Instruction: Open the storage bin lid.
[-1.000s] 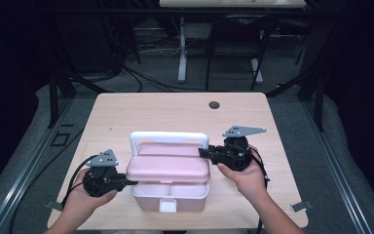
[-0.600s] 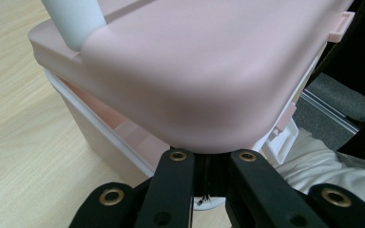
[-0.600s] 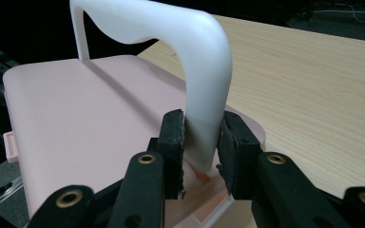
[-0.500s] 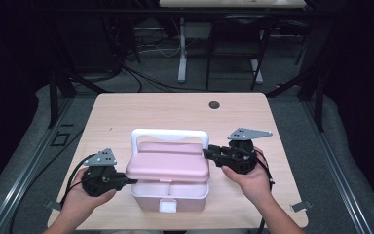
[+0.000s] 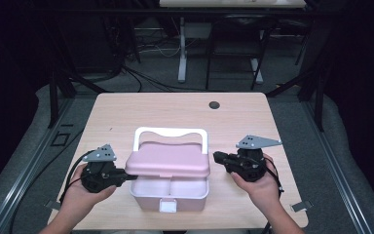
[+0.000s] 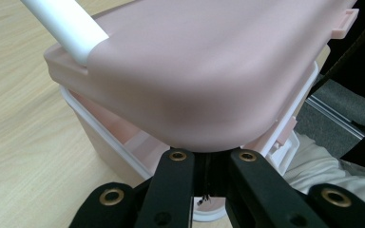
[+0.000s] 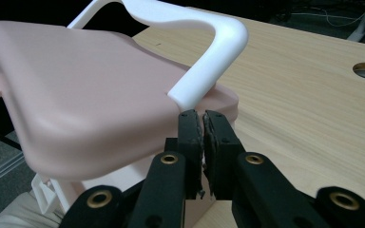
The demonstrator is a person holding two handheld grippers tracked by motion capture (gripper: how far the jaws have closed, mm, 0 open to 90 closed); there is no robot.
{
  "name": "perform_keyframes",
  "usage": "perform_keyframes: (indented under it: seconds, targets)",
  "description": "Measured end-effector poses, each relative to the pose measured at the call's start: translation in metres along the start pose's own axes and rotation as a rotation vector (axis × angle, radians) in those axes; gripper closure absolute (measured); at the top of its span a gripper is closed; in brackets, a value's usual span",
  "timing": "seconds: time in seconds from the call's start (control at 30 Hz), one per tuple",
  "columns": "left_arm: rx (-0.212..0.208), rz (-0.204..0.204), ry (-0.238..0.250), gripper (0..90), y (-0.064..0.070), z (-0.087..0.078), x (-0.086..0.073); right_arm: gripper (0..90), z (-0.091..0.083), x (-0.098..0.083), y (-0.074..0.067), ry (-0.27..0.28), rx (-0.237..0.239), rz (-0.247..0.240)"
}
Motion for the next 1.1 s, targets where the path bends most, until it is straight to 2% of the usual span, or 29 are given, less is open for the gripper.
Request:
perform_keyframes:
  seconds: [0.17,0.23,0.3,0.43,0.63,0.67,0.9,1.1]
  targets:
    - [0.004,-0.004,0.004,90.0,-0.001,-0.001,0.003,89.4,0.000,-0.006,0.000,-0.006,-0.025,-0.014]
    - [0.006,-0.004,0.008,90.0,-0.002,-0.002,0.005,89.9,0.001,-0.009,0.000,-0.010,-0.015,-0.015]
    - [0.007,-0.005,0.009,90.0,-0.003,-0.002,0.006,90.0,0.002,-0.012,-0.001,-0.014,-0.033,-0.020]
    - [0.008,-0.004,0.011,90.0,-0.004,-0.003,0.008,90.0,0.003,-0.018,-0.004,-0.023,-0.003,-0.024]
    - [0.011,-0.010,0.018,90.0,-0.008,-0.005,0.014,90.0,0.007,-0.027,-0.010,-0.044,0.004,-0.051]
    - [0.008,-0.012,0.017,90.0,-0.008,-0.005,0.015,90.0,0.008,-0.029,-0.012,-0.050,-0.009,-0.052]
    - [0.017,-0.012,0.021,90.0,-0.011,-0.007,0.020,90.0,0.015,-0.038,-0.019,-0.071,0.018,-0.073]
    - [0.016,-0.013,0.023,90.0,-0.013,-0.008,0.023,90.0,0.020,-0.046,-0.022,-0.085,0.023,-0.072]
Point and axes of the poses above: each handheld gripper's, and its own axes: z roughly forward along the jaws, x roughly out of its top, y roughly to its right, the point moved 2 cm from there along z, roughly forward along the jaws, and after that the axes turned 12 degrees about z, right-handed, at the moved point
